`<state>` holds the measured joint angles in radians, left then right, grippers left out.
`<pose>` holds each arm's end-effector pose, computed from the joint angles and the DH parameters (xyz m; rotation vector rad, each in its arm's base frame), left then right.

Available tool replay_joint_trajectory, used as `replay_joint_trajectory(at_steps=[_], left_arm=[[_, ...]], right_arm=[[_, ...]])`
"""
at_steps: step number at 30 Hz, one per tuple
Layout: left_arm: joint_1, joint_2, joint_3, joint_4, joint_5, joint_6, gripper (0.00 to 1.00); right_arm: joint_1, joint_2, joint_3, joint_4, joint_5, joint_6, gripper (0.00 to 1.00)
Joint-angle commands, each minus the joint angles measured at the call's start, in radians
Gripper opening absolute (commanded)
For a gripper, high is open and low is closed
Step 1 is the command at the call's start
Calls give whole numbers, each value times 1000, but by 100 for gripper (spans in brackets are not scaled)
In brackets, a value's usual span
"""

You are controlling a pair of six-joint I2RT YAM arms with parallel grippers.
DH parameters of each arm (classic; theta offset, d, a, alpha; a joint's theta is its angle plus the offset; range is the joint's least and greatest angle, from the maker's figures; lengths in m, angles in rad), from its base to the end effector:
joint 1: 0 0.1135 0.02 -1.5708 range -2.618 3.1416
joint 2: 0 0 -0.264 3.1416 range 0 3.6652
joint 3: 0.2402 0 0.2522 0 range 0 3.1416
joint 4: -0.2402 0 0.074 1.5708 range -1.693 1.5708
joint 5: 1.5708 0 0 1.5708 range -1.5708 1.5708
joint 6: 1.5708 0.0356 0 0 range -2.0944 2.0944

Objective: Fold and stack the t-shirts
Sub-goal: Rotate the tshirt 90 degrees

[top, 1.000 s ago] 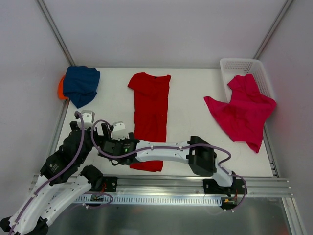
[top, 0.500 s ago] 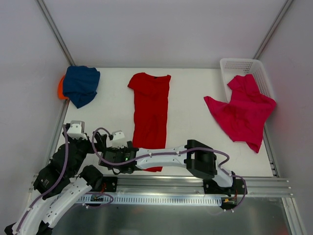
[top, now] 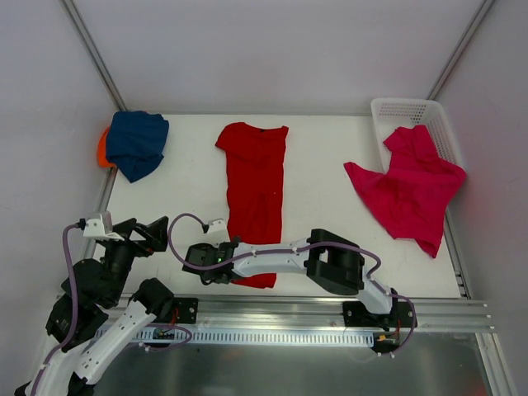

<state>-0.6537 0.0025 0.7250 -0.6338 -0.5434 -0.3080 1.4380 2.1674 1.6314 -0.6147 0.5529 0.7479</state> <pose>0.0145 0.0121 0.3304 -0.1843 1.4948 -0.3724 0.0784 0.4457 0.1631 -0.6925 2.3670 0.1448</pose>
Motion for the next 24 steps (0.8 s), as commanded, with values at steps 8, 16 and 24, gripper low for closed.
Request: replay_joint_trajectory(at_steps=[8,16,24], left_arm=[[-1,-10,14,40,-10,-13,99],[0,45,19,40,0,-5,99],[9,59,21,43,13,-5,99]], right_arm=[[-1,15,5,-30,-21,15,65],[5,17,44,-25,-25,-5,48],[13,20,70,-34,-28,-13,50]])
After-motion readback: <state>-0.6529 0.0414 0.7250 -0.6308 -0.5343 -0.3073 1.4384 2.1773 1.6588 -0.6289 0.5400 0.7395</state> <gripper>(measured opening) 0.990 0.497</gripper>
